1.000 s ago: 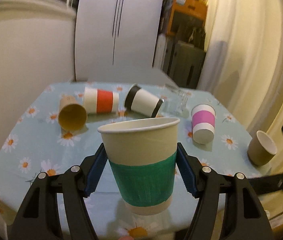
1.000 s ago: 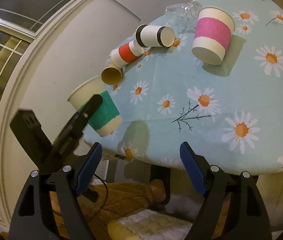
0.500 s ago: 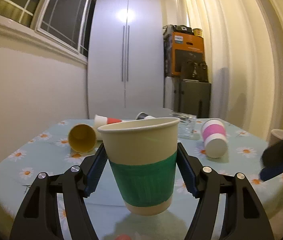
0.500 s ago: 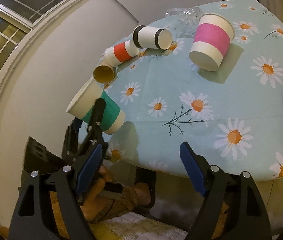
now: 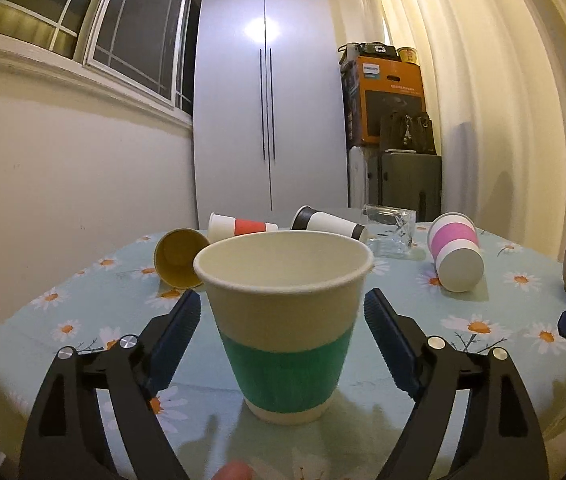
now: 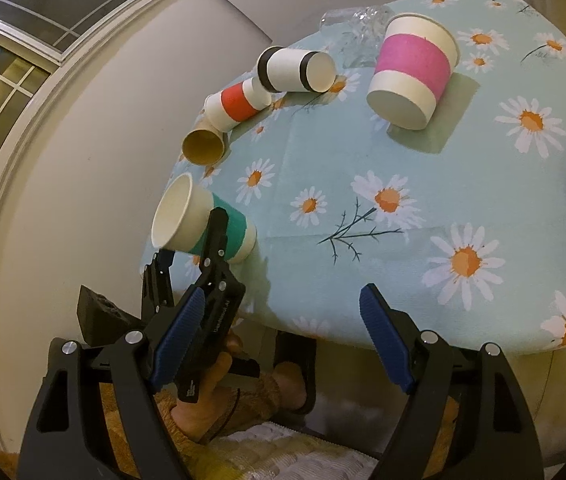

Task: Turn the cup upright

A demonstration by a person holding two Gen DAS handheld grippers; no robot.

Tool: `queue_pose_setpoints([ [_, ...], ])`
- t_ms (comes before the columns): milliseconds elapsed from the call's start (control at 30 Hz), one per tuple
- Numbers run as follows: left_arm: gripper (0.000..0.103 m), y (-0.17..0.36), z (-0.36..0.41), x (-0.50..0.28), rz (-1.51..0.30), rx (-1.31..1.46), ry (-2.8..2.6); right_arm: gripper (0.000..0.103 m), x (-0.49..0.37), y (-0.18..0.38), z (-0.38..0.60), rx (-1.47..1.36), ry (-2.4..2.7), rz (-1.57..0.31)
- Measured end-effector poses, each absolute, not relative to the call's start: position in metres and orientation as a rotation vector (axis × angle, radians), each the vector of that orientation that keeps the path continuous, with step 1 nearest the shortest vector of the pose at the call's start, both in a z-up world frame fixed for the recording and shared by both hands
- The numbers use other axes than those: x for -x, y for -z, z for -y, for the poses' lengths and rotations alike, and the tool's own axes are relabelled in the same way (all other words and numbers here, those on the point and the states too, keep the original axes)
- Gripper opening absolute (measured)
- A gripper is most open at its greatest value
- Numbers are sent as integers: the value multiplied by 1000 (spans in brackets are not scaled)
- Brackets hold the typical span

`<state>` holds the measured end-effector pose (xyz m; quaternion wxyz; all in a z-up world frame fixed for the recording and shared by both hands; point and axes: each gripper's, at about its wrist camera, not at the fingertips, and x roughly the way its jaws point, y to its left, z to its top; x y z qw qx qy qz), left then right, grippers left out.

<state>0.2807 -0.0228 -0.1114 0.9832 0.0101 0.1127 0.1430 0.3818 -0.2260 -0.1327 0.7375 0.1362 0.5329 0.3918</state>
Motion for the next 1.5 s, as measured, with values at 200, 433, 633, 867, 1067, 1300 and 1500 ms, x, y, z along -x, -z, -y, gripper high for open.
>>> queue_pose_setpoints([
  [200, 94, 104, 25, -275, -236, -21, -260, 80, -379, 126, 231, -313, -867, -1131],
  [433, 96, 75, 21, -257, -251, -7, -241, 80, -370, 113, 242, -336, -880, -1076],
  [633, 96, 39, 16, -230, -274, 5, -195, 80, -356, 101, 244, -335, -887, -1045],
  [867, 96, -9, -4, -193, -359, 64, -51, 80, -333, 83, 240, -294, -862, -1000],
  [1067, 96, -40, -32, -154, -409, 143, 14, 80, -299, 60, 230, -237, -866, -960],
  [1300, 96, -51, -55, -97, -413, 164, 25, 80, -253, 35, 229, -171, -835, -884],
  [1500, 96, -40, -53, -62, -405, 195, 66, 80, -205, 34, 232, -99, -809, -806],
])
